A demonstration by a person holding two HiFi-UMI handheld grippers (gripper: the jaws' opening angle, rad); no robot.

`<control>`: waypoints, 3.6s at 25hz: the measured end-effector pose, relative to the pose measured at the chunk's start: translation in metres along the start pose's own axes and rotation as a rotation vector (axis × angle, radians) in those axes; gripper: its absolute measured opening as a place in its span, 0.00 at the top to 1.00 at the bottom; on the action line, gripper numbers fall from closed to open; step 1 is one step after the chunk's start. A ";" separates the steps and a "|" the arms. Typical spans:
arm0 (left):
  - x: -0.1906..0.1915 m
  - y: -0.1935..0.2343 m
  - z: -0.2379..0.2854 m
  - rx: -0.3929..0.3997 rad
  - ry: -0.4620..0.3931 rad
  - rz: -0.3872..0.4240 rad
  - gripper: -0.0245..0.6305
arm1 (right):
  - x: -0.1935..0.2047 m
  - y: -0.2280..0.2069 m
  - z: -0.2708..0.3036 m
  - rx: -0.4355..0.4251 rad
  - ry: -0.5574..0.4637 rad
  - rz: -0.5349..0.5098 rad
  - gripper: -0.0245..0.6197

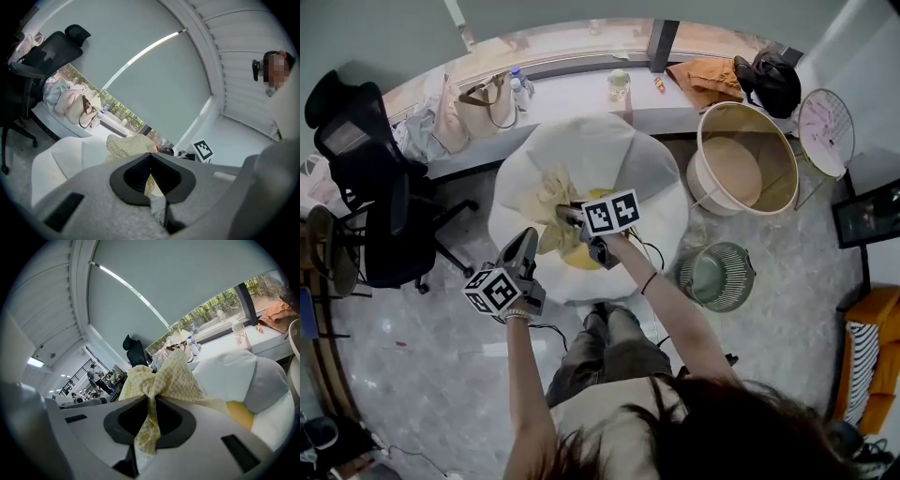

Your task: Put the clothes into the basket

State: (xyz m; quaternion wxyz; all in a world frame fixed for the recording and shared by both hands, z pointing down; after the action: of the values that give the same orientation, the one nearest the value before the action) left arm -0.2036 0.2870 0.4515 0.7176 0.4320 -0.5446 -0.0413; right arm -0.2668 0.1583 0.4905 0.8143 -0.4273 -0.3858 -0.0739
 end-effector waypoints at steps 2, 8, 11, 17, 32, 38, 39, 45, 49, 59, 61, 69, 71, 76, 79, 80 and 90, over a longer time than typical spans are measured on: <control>-0.002 -0.005 0.006 0.019 0.005 0.006 0.95 | -0.004 -0.002 -0.006 0.012 -0.015 0.002 0.89; -0.006 -0.020 0.027 0.089 0.028 0.020 0.95 | -0.020 -0.009 -0.025 0.049 -0.069 0.005 0.89; -0.008 -0.024 0.035 0.116 0.038 0.023 0.95 | -0.026 -0.012 -0.034 0.069 -0.091 0.006 0.89; -0.009 -0.033 0.054 0.173 0.067 0.037 0.95 | -0.036 -0.022 -0.056 0.115 -0.152 0.020 0.89; 0.020 -0.095 0.097 0.243 0.113 0.039 0.95 | -0.045 -0.059 -0.152 0.199 -0.249 0.070 0.89; 0.044 -0.122 0.107 0.272 0.152 0.038 0.95 | -0.041 -0.072 -0.186 0.223 -0.272 0.090 0.89; 0.047 -0.125 0.108 0.274 0.156 0.039 0.95 | -0.040 -0.074 -0.191 0.225 -0.275 0.092 0.89; 0.066 -0.156 0.110 0.295 0.172 0.045 0.95 | -0.033 -0.085 -0.226 0.242 -0.290 0.103 0.89; 0.078 -0.176 0.114 0.313 0.188 0.055 0.95 | -0.032 -0.093 -0.244 0.251 -0.300 0.115 0.89; 0.111 -0.221 0.124 0.355 0.215 0.069 0.95 | -0.026 -0.110 -0.289 0.266 -0.333 0.141 0.89; 0.120 -0.231 0.128 0.364 0.222 0.073 0.95 | -0.026 -0.115 -0.302 0.270 -0.343 0.142 0.89; 0.150 -0.267 0.142 0.415 0.277 0.087 0.95 | -0.019 -0.132 -0.346 0.304 -0.393 0.176 0.89; 0.159 -0.279 0.148 0.434 0.289 0.092 0.95 | -0.017 -0.138 -0.360 0.313 -0.404 0.185 0.89; 0.180 -0.308 0.162 0.491 0.330 0.105 0.95 | -0.017 -0.151 -0.394 0.354 -0.440 0.198 0.89; 0.190 -0.315 0.168 0.527 0.367 0.104 0.95 | -0.017 -0.154 -0.406 0.387 -0.466 0.196 0.89; 0.194 -0.318 0.171 0.537 0.382 0.106 0.95 | -0.017 -0.156 -0.411 0.399 -0.473 0.196 0.89; 0.240 -0.360 0.205 0.671 0.527 0.113 0.95 | -0.002 -0.182 -0.475 0.532 -0.561 0.239 0.89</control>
State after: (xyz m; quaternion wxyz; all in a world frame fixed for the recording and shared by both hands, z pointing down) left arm -0.1258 -0.1823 0.3978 0.6531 0.6067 -0.3488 0.2894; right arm -0.0814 -0.3130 0.4454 0.7623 -0.2473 -0.5465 0.2432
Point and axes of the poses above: the fingertips, and each gripper's own axes: z forward along the fingers, y to its left, x out of its underside, the point moved 4 cm from there along -z, backward along the fingers, and after that the axes turned 11 degrees about -y, right-handed, at the moved point
